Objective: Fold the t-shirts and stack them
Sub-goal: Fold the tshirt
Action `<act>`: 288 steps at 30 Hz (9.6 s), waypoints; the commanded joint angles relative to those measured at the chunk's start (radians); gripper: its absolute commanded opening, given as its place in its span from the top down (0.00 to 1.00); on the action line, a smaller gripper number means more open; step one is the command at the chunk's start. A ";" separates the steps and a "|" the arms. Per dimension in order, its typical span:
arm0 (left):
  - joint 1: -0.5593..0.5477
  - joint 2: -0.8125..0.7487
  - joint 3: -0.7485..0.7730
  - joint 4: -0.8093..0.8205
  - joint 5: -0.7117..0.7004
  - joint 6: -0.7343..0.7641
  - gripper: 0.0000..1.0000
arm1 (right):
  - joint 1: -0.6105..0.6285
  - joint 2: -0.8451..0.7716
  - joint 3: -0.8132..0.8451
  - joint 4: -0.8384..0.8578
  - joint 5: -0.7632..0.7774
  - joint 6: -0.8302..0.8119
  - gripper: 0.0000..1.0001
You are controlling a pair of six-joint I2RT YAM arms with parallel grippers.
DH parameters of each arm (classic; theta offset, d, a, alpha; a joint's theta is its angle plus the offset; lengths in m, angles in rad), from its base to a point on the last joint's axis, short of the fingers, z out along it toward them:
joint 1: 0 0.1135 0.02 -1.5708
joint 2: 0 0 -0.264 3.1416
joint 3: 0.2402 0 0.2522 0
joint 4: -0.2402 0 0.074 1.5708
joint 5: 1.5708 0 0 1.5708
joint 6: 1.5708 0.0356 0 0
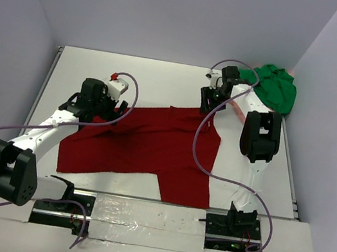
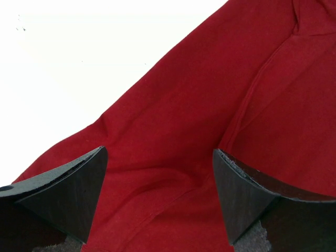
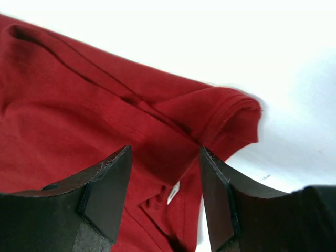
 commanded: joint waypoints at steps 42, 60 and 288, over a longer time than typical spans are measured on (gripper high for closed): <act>0.008 0.086 -0.026 0.024 0.099 0.021 0.11 | 0.041 -0.396 -0.193 -0.111 -0.036 -0.058 1.00; 0.011 0.109 0.025 -0.062 0.187 0.042 0.12 | 0.104 -0.533 -0.303 -0.410 -0.085 -0.192 1.00; 0.493 0.256 0.071 -0.323 -0.004 0.038 0.89 | -0.055 -0.606 -0.417 0.035 0.113 -0.115 0.81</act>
